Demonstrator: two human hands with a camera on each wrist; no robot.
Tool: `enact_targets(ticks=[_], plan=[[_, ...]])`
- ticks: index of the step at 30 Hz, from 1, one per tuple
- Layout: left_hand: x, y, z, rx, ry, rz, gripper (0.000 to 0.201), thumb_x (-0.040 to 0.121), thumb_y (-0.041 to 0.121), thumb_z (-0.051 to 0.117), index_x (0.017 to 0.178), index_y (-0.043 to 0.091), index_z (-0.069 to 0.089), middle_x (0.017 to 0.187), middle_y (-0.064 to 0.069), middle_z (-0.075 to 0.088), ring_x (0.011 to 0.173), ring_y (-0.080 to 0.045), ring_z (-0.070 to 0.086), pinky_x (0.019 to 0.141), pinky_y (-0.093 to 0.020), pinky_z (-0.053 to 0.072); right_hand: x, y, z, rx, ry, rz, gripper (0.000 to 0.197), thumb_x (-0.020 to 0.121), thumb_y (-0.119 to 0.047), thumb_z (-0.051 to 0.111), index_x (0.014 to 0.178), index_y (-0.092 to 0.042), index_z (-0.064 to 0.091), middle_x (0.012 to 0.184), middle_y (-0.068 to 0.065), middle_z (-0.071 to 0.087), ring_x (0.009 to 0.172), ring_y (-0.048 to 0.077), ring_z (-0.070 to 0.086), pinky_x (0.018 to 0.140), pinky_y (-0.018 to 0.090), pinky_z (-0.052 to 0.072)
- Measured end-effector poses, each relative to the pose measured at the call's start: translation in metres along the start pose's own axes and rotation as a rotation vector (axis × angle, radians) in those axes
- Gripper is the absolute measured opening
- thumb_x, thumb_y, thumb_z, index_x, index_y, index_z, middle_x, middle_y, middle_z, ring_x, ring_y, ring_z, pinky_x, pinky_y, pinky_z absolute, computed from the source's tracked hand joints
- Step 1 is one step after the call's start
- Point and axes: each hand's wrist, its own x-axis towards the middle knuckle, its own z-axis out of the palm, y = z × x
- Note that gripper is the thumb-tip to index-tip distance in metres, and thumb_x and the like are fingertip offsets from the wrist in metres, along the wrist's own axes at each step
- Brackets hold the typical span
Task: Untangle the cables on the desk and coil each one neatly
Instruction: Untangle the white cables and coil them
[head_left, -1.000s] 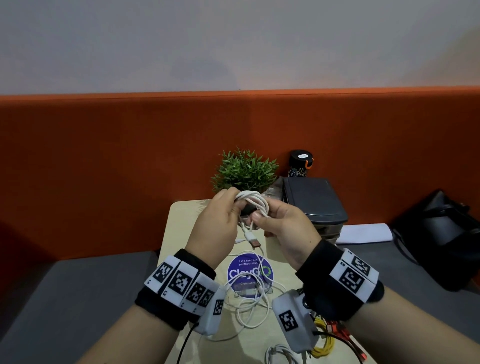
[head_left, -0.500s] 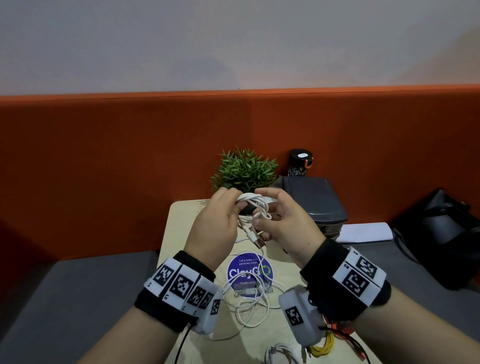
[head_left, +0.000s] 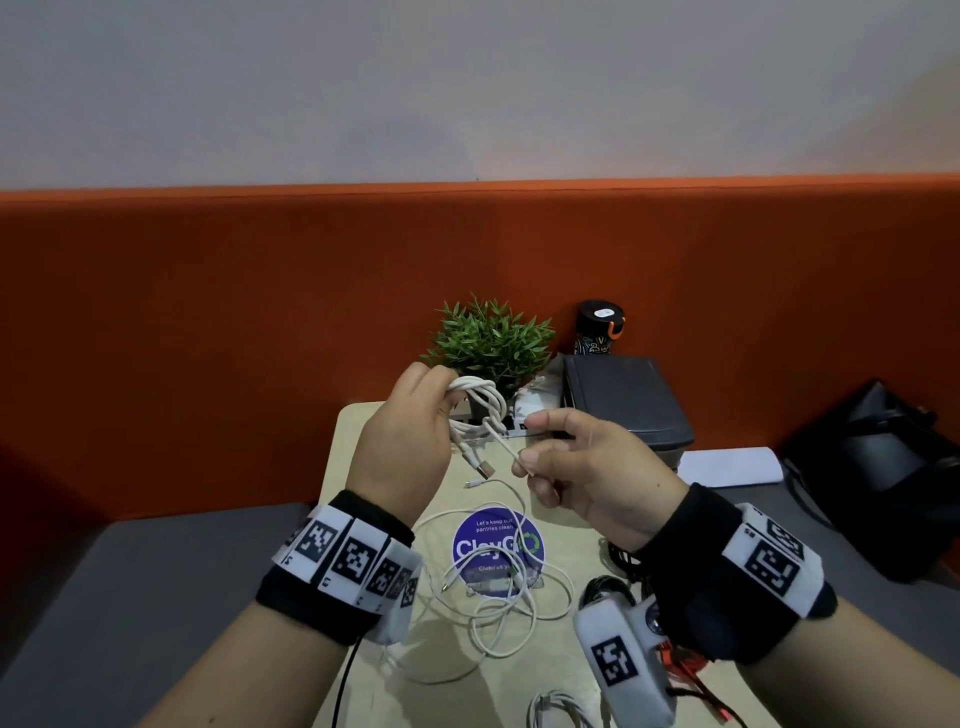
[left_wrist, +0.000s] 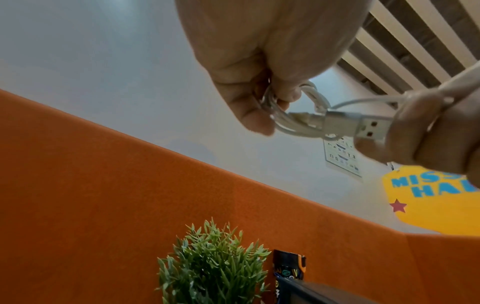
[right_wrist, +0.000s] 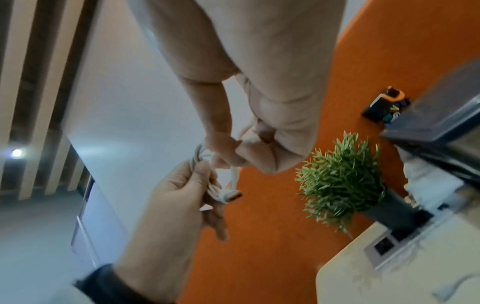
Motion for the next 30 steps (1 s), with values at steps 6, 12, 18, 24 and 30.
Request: enact_targets(ticks=[6,12,18,24,30], plan=[[0.0,0.01,0.006,-0.076,0.058,-0.107,0.015,0.096,0.013,0.047,0.093,0.007,0.06,0.086,-0.004,0.05,0.072,-0.019,0.046,0.058,-0.025,0.033,-0.002,0.011,0.017,0.041,0.077,0.009,0.034,0.081,0.005,0.065,0.09,-0.016,0.04,0.07,0.012,0.069,0.043,0.014,0.05,0.046,0.023,0.033],[0.002,0.02,0.002,-0.408,-0.01,-0.3,0.02,0.098,0.022,0.047,0.088,0.011,0.06,0.089,-0.004,0.049,0.063,-0.023,0.064,0.049,-0.031,0.057,0.003,0.022,0.025,-0.252,0.324,-0.261,0.034,0.079,-0.003,0.073,0.08,-0.016,0.042,0.068,0.009,0.067,0.066,0.015,0.064,0.062,0.022,0.047],[0.004,0.028,-0.002,-0.887,0.033,-0.568,0.024,0.099,0.015,0.044,0.082,0.003,0.057,0.074,-0.022,0.065,0.056,-0.024,0.068,0.051,-0.027,0.056,0.01,0.022,0.019,-0.265,0.355,-0.402,0.03,0.08,-0.005,0.073,0.08,-0.018,0.045,0.074,0.005,0.071,0.073,0.017,0.066,0.071,0.026,0.052],[0.001,0.029,-0.002,-1.186,-0.035,-0.679,0.026,0.1,0.014,0.039,0.082,0.002,0.053,0.05,-0.011,0.059,0.041,-0.019,0.056,0.044,-0.024,0.052,0.007,0.031,0.015,-0.337,0.348,-0.455,0.034,0.081,-0.006,0.071,0.086,-0.026,0.043,0.082,0.006,0.071,0.086,0.019,0.068,0.081,0.035,0.051],[-0.001,0.031,-0.003,-1.169,-0.135,-0.593,0.025,0.1,0.016,0.039,0.083,0.003,0.053,0.052,-0.011,0.058,0.044,-0.02,0.055,0.044,-0.025,0.051,0.002,0.023,0.014,-0.424,0.4,-0.515,0.036,0.08,-0.016,0.074,0.086,-0.033,0.043,0.078,-0.007,0.073,0.078,0.005,0.066,0.076,0.027,0.046]])
